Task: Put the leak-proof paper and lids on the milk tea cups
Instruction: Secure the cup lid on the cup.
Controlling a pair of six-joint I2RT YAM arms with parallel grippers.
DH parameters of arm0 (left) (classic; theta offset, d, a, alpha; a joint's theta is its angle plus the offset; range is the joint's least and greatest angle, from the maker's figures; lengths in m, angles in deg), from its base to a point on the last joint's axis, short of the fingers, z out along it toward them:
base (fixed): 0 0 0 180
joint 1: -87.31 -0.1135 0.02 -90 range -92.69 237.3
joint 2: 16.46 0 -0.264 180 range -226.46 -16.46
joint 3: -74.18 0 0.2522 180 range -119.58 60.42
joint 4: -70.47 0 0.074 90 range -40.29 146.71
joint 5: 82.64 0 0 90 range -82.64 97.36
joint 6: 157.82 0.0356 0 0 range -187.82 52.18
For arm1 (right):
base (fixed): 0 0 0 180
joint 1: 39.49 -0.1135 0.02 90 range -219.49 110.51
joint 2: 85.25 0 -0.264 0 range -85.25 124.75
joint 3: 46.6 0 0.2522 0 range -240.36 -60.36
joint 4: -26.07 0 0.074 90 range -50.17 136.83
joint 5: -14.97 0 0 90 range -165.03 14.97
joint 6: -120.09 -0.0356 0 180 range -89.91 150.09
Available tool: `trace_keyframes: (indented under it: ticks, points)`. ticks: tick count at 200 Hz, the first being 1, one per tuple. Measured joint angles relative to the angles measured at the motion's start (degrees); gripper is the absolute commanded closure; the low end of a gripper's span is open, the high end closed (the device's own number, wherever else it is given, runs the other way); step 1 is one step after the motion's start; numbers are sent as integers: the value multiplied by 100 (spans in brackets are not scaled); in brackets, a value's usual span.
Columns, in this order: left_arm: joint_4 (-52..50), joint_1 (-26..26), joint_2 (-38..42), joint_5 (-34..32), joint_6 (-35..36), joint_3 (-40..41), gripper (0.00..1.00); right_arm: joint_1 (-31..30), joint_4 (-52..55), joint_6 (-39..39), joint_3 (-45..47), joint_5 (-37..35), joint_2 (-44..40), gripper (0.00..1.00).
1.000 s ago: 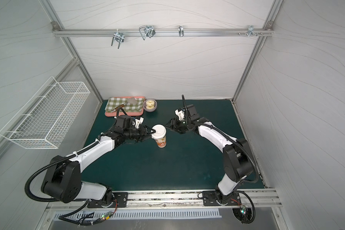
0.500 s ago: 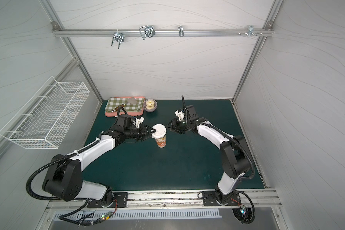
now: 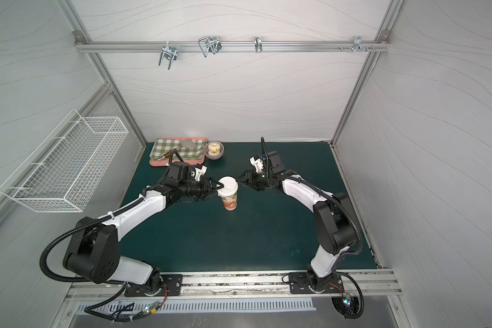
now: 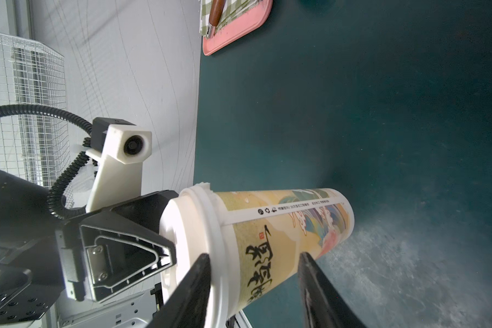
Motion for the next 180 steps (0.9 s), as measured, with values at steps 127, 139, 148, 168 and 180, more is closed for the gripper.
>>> trace_keyframes:
  ticks: [127,139,148,168,180]
  points:
    - [-107,2,-24,37,120,-61,49,15,824,170,-1110,39,396,43]
    - [-107,4,-24,37,122,-61,49,13,820,168,-1152,66,411,43]
    - [-107,4,-24,37,125,-61,48,13,822,166,-1169,98,426,43]
    - [-105,4,-28,37,125,-61,49,-20,831,170,-1272,170,544,43]
    - [-109,4,-37,37,125,-76,49,-63,837,179,-1327,203,627,43]
